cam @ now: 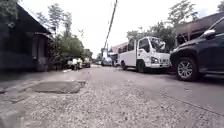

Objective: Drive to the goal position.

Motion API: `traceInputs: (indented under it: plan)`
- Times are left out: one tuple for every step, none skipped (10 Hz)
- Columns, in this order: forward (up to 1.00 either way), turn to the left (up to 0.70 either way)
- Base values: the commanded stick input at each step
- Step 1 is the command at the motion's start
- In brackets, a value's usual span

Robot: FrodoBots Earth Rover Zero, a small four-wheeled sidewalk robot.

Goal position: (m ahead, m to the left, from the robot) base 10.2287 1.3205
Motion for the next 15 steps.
traceInputs:
  plan:
    - [1.00, 0.14]
    - [1.00, 0.00]
    - [1.00, 0.00]
    - [1.00, 0.00]
    - [1.00, 0.00]
    - [1.00, 0.00]
    - [1.00, 0.00]
    - [1.00, 0.13]
    - [1.00, 0.27]
    - [1.00, 0.27]
    - [1.00, 0.27]
    - [1.00, 0.27]
    - [1.00, 0.21]
    - [1.00, 0.03]
    - [1.00, 0.00]
